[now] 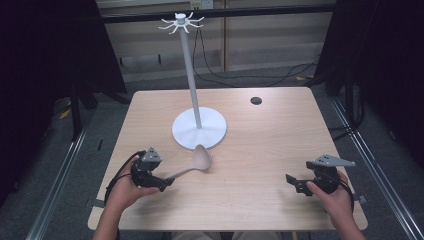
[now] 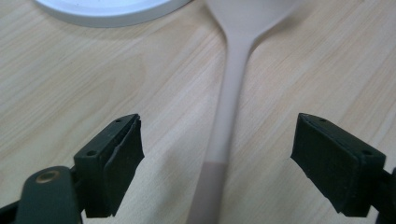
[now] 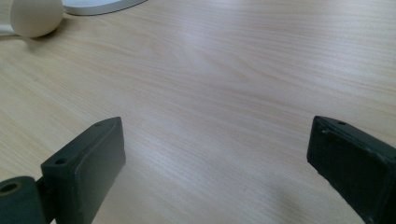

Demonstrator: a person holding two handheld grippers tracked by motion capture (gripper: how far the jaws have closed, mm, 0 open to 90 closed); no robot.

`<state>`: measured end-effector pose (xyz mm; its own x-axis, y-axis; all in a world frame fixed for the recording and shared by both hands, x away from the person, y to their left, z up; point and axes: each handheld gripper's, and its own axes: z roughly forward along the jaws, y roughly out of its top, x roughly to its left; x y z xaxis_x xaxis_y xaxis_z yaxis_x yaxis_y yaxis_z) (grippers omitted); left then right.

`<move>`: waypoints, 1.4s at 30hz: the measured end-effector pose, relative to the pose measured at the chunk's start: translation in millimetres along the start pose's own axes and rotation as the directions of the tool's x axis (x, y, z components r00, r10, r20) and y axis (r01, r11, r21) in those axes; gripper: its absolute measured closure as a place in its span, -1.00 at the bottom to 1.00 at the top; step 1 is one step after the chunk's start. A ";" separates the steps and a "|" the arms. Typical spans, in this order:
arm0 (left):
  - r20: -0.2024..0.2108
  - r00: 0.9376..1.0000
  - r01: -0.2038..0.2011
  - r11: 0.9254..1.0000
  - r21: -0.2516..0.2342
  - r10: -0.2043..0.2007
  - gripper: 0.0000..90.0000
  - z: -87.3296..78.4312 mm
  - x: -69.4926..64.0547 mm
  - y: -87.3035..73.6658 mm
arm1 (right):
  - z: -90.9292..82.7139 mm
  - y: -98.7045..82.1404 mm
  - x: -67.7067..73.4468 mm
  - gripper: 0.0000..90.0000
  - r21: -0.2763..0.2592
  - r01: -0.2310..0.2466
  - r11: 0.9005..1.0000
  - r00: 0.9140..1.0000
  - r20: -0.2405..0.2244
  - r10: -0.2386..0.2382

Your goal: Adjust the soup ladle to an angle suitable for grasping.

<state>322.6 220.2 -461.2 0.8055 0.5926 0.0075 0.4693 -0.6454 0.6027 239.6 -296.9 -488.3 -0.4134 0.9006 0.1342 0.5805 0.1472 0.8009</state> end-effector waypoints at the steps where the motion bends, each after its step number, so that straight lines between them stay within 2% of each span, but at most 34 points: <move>1: 0.002 1.000 -0.007 1.000 -0.003 0.007 -0.63 0.7 -0.1 1.0 | -0.8 -0.3 -0.6 -0.91 -0.004 -0.003 1.000 1.000 -0.003 0.003; 5: -0.015 1.000 -0.027 1.000 0.007 0.027 -0.58 2.1 -1.0 3.2 | -2.6 -1.9 -2.4 -0.91 0.002 0.001 1.000 1.000 0.002 -0.001; 9: -0.020 0.998 -0.063 0.997 0.046 0.064 -0.43 2.4 -0.5 3.7 | -2.0 -2.4 -2.4 -0.90 0.003 -0.007 1.000 1.000 -0.001 0.007; 10: -0.025 0.995 -0.091 0.993 0.069 0.093 -0.40 1.7 0.8 4.5 | -1.6 -2.5 -2.1 -0.90 0.002 -0.009 1.000 1.000 -0.006 0.009; 11: -0.029 0.996 -0.086 0.994 0.074 0.088 -0.36 2.2 -0.2 5.0 | -1.1 -2.8 -2.3 -0.90 0.009 0.002 1.000 1.000 -0.009 -0.002; 12: -0.023 0.994 -0.100 0.992 0.077 0.102 -0.33 2.1 -0.1 6.3 | -0.9 -2.7 -1.6 -0.90 0.014 0.003 1.000 1.000 -0.009 -0.003; 13: -0.019 0.993 -0.115 0.989 0.094 0.118 -0.29 1.9 -0.6 8.0 | -1.0 -2.6 -1.2 -0.90 0.012 0.006 1.000 1.000 -0.010 -0.006; 15: -0.016 0.986 -0.165 0.977 0.132 0.169 -0.19 4.7 -3.4 11.0 | -1.3 -1.9 -0.6 -0.90 0.006 0.007 1.000 1.000 -0.016 -0.006; 18: -0.010 0.980 -0.196 0.967 0.166 0.200 -0.07 10.2 -6.0 14.1 | -1.8 -2.0 -0.8 -0.90 0.006 0.008 1.000 1.000 -0.010 -0.007; 19: -0.008 0.976 -0.211 0.959 0.187 0.216 -0.02 11.3 -6.3 15.1 | -2.2 -2.2 -0.9 -0.90 0.011 0.010 1.000 1.000 -0.008 -0.010; 21: 0.008 0.973 -0.226 0.953 0.204 0.230 0.10 15.1 -6.7 15.4 | -2.9 -2.4 -0.6 -0.90 0.007 0.009 1.000 1.000 -0.009 -0.009; 23: 0.016 0.969 -0.242 0.942 0.234 0.245 0.19 18.9 -7.1 16.2 | -3.7 -2.9 -0.3 -0.90 0.007 0.013 1.000 1.000 -0.007 -0.013; 24: 0.015 0.971 -0.236 0.943 0.235 0.239 0.24 21.6 -7.7 16.2 | -4.1 -3.4 0.0 -0.90 0.009 0.011 1.000 1.000 -0.007 -0.011; 25: 0.031 0.966 -0.256 0.931 0.261 0.257 0.29 23.2 -6.3 17.6 | -4.7 -4.1 0.3 -0.90 0.011 0.007 1.000 1.000 -0.007 -0.007; 27: 0.057 0.971 -0.237 0.939 0.248 0.230 0.42 26.8 -5.4 20.0 | -6.0 -5.4 0.0 -0.90 0.015 0.009 1.000 1.000 -0.004 -0.009; 28: 0.080 0.969 -0.248 0.936 0.250 0.235 0.53 27.9 -4.4 21.7 | -7.1 -5.3 0.1 -0.90 0.010 0.003 1.000 1.000 -0.004 -0.003; 30: 0.084 0.970 -0.244 0.932 0.268 0.230 0.71 29.6 -3.8 25.1 | -9.4 -4.5 -0.4 -0.89 -0.002 0.005 1.000 1.000 0.006 -0.005; 31: 0.083 0.972 -0.233 0.932 0.279 0.218 0.73 29.8 -3.7 26.2 | -10.0 -4.4 -0.3 -0.89 -0.004 0.003 1.000 1.000 0.007 -0.003; 32: 0.088 0.970 -0.241 0.926 0.290 0.225 0.74 29.5 -3.3 27.2 | -10.6 -4.7 -0.1 -0.89 -0.005 0.000 1.000 1.000 0.010 0.000; 33: 0.088 0.970 -0.244 0.925 0.293 0.228 0.74 29.6 -3.5 27.6 | -10.7 -5.1 -0.1 -0.89 -0.002 0.003 1.000 1.000 0.007 -0.003; 34: 0.083 0.972 -0.234 0.928 0.290 0.219 0.74 29.8 -3.9 27.5 | -10.8 -5.7 0.3 -0.89 0.004 0.004 1.000 1.000 0.006 -0.004; 35: 0.083 0.972 -0.234 0.928 0.290 0.219 0.75 29.8 -3.9 27.5 | -11.0 -6.4 0.3 -0.89 0.005 0.006 1.000 1.000 0.005 -0.006; 38: 0.093 0.983 -0.179 0.944 0.276 0.160 0.75 29.2 -3.9 27.3 | -12.0 -7.2 -0.5 -0.89 0.003 -0.001 1.000 1.000 0.008 0.001; 39: 0.095 0.984 -0.172 0.945 0.277 0.151 0.75 28.5 -4.5 27.8 | -12.2 -7.2 -1.4 -0.89 0.000 -0.002 1.000 1.000 0.011 0.002; 41: 0.097 0.982 -0.185 0.944 0.274 0.165 0.75 26.1 -7.4 31.1 | -13.2 -7.3 -2.5 -0.89 -0.005 -0.007 1.000 1.000 0.013 0.007; 42: 0.110 0.982 -0.177 0.950 0.257 0.153 0.75 24.8 -8.2 32.8 | -13.8 -7.4 -2.5 -0.89 -0.008 -0.016 1.000 1.000 0.014 0.016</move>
<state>340.4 182.2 -461.2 0.9026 0.4303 0.0123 0.3964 -0.8420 0.3660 226.7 -305.9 -486.6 -0.3945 0.9084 0.1387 0.5813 0.1298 0.8033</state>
